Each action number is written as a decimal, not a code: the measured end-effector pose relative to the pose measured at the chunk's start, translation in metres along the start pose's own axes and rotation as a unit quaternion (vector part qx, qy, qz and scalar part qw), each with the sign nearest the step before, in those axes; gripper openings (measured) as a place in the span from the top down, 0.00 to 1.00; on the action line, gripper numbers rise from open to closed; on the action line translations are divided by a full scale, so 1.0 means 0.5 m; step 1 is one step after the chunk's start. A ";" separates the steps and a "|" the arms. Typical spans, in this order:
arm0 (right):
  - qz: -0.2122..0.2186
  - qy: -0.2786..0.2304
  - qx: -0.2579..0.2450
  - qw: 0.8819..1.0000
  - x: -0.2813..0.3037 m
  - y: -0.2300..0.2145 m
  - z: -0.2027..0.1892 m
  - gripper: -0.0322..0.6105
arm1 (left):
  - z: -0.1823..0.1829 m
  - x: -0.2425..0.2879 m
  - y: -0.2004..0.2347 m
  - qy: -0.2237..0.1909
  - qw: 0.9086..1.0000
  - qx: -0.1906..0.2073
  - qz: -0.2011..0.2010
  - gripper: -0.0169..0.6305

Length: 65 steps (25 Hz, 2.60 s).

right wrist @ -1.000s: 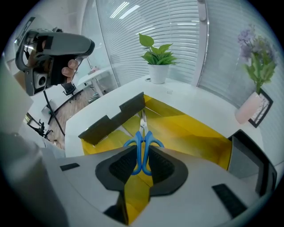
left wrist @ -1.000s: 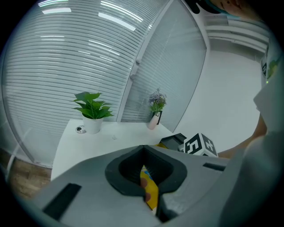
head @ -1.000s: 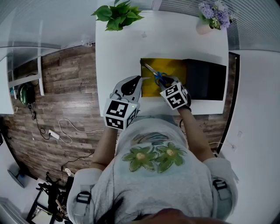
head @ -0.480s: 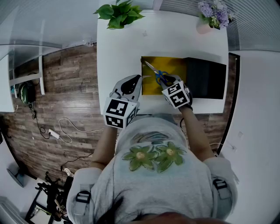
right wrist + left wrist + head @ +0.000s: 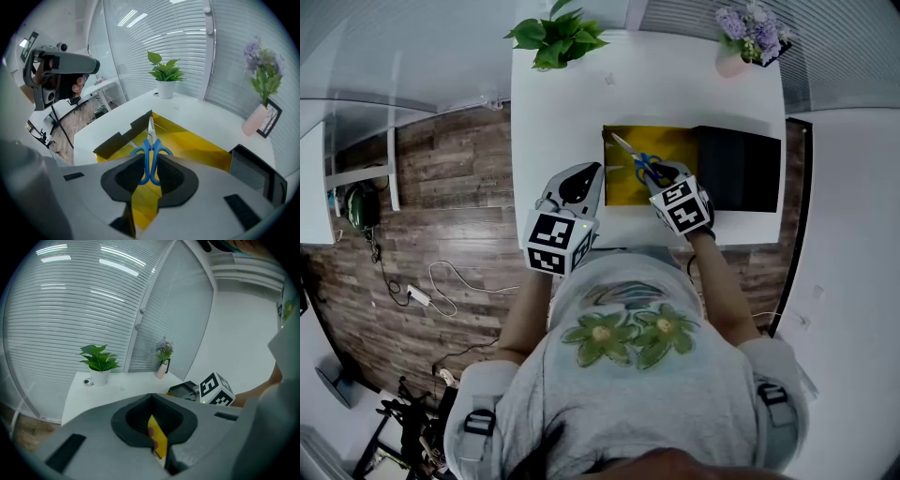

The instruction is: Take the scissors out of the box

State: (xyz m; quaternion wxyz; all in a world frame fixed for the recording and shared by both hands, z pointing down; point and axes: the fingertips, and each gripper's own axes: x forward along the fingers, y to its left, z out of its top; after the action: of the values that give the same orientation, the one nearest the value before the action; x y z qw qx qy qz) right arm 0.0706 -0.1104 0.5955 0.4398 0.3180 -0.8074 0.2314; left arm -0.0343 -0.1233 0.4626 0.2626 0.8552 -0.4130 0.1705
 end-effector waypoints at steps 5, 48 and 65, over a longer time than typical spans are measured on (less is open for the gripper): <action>-0.006 -0.020 -0.003 1.000 -0.026 -0.003 0.010 0.83 | -0.004 -0.012 -0.009 -0.002 1.000 0.004 0.002 0.98; -0.065 -0.137 -0.072 0.986 -0.258 0.104 0.070 0.82 | -0.012 -0.136 -0.073 -0.035 0.998 0.051 0.012 0.98; -0.090 -0.165 -0.082 0.979 -0.335 0.135 0.058 0.82 | -0.039 -0.156 -0.107 -0.041 0.998 0.046 0.000 0.98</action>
State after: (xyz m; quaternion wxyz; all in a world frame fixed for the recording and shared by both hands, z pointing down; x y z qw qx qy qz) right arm 0.0745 -0.0310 0.4309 0.3443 0.3861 -0.8531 0.0684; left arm -0.0400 -0.0359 0.4223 0.2056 0.8725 -0.4153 0.1548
